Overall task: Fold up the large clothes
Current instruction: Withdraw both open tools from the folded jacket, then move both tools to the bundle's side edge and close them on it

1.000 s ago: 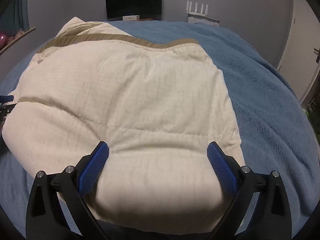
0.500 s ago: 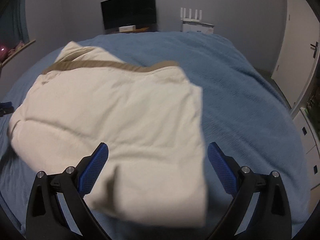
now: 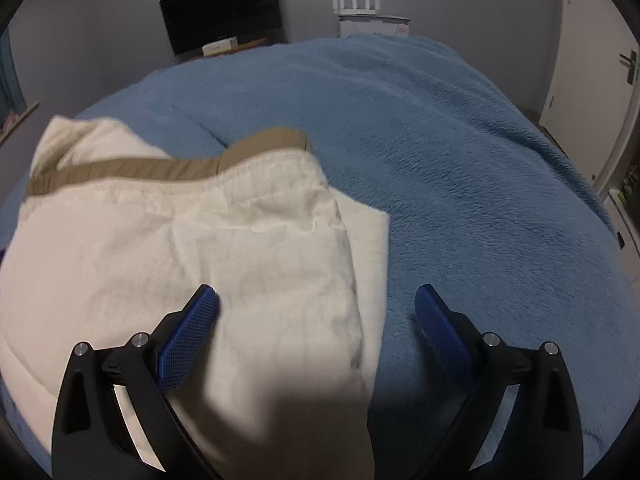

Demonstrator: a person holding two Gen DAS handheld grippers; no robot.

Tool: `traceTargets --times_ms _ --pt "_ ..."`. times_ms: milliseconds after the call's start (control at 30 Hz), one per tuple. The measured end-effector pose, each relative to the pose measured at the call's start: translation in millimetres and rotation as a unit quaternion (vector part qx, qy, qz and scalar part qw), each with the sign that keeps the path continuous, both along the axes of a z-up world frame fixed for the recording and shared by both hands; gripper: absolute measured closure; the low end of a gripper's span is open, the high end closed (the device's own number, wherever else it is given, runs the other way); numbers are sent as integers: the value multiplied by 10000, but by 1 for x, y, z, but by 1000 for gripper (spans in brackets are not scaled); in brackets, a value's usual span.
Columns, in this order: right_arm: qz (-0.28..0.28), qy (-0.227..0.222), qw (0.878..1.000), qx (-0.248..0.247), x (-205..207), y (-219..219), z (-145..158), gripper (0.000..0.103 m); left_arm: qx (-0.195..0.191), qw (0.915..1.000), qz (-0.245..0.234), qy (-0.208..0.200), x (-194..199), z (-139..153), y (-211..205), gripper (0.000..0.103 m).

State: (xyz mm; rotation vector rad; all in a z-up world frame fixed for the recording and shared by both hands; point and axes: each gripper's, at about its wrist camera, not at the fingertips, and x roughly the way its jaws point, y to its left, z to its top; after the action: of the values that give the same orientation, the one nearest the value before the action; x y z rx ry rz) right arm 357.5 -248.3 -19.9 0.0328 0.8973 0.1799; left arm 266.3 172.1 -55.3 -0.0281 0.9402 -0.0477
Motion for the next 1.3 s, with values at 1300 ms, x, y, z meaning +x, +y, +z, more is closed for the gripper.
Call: traceTargets --times_ms 1300 --pt "284 712 9683 2377 -12 -86 -20 28 -2684 9598 -815 31 0 -49 97 33"
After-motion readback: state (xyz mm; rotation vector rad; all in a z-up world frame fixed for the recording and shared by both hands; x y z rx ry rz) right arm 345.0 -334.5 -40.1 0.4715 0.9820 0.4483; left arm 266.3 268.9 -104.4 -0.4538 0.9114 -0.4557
